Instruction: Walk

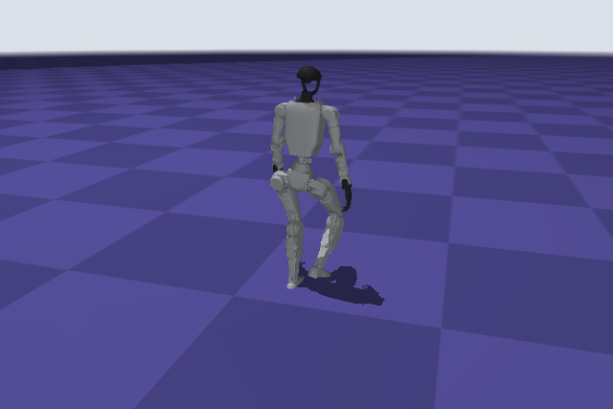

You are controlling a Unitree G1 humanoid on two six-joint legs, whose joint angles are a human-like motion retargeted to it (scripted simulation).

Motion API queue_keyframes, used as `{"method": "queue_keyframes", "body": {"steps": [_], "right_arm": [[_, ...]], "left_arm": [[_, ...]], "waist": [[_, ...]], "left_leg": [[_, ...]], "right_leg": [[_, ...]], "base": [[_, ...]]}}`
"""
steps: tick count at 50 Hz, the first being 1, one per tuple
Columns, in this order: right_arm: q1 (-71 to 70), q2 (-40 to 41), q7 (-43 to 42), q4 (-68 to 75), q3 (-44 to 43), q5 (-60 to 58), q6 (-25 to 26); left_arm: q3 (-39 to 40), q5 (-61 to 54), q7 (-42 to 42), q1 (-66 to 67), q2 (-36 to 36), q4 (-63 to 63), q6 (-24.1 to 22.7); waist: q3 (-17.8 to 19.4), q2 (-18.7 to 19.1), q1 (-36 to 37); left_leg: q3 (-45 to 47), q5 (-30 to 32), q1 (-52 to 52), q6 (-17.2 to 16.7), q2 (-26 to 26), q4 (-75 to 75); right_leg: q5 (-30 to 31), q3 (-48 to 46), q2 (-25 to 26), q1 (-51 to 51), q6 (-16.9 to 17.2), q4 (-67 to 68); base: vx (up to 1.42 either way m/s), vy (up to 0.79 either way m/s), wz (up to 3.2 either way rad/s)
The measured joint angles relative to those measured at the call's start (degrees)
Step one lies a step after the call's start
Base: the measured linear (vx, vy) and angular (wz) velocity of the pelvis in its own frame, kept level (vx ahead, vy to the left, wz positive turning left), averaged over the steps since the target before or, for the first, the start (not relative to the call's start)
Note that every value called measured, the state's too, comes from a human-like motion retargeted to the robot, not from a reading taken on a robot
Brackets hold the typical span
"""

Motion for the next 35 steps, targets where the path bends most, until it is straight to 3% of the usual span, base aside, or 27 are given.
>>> {"method": "queue_keyframes", "body": {"steps": [8, 13, 18, 22, 25, 30, 32, 35], "right_arm": [[1.93, 1.04, -0.61, 3.10, -1.11, -0.24, 0.17], [2.23, 1.58, -0.62, 4.49, -2.02, -1.16, 0.13], [2.57, 1.74, -1.04, 5.41, -2.46, -1.82, 0.32], [2.82, 1.52, -1.84, 5.66, -2.29, -1.83, 0.44], [2.62, 0.86, -2.30, 5.23, -1.82, -1.16, 0.32], [1.30, -1.11, -2.92, 2.55, -0.76, 0.54, -0.25], [-0.04, -2.09, -3.39, 1.46, -0.50, 1.09, -0.40], [-2.55, -3.50, -4.28, 0.18, 0.07, 1.43, -0.50]], "left_arm": [[-0.90, 0.20, 1.43, -4.45, 0.66, -3.02, -2.67], [-1.98, 1.36, 1.18, -5.66, 0.28, -3.51, -3.67], [-2.88, 2.42, 0.50, -4.12, -1.31, -2.46, -3.82], [-3.72, 3.43, -0.21, -0.89, -3.27, 0.00, -3.42], [-5.06, 4.51, -1.06, 2.00, -4.54, 2.66, -3.00], [-7.76, 7.20, -3.13, 6.23, -6.46, 5.52, -2.05], [-8.72, 7.92, -3.79, 6.93, -6.66, 5.64, -1.53], [-9.71, 8.28, -4.37, 7.36, -6.62, 5.14, -0.91]], "waist": [[0.42, 4.82, 0.70], [-1.04, 6.58, 1.51], [-0.89, 8.24, 1.25], [-0.33, 12.58, 1.62], [-0.80, 17.83, 2.01], [-0.90, 25.02, 3.64], [-1.00, 26.49, 4.78], [-1.32, 27.41, 7.03]], "left_leg": [[-3.97, -6.59, 6.97, -0.99, 6.42, 0.09], [-4.85, -7.94, 8.78, -1.72, 9.09, -0.19], [-4.24, -9.43, 11.77, -2.56, 11.35, 4.66], [-5.29, -9.66, 12.65, -5.14, 16.27, 15.43], [-5.70, -3.72, 11.30, -9.93, 23.11, 25.68], [-6.78, 15.50, 3.80, -17.83, 32.10, 43.53], [-6.51, 19.65, -0.78, -17.84, 35.42, 49.78], [-5.80, 18.71, -8.40, -14.50, 40.34, 57.41]], "right_leg": [[1.60, -3.62, 10.86, -5.13, 5.74, -25.14], [3.15, -4.58, 14.80, -6.72, 8.23, -37.09], [6.47, -5.93, 16.13, -5.92, 8.15, -34.38], [10.71, -8.59, 20.67, -4.01, 6.01, -29.31], [11.33, -11.81, 25.99, -1.53, 3.17, -29.03], [9.38, -15.29, 33.55, 4.14, -2.10, -31.56], [7.90, -15.67, 35.39, 6.40, -3.53, -33.06], [5.63, -15.55, 37.21, 9.93, -4.73, -35.38]], "base": [[0.37, -0.01, 0.10], [0.38, -0.03, 0.05], [0.45, -0.06, 0.24], [0.48, -0.10, 0.08], [0.47, -0.10, 0.07], [0.42, -0.08, 0.12], [0.45, -0.08, 0.19], [0.46, -0.10, 0.14]]}}
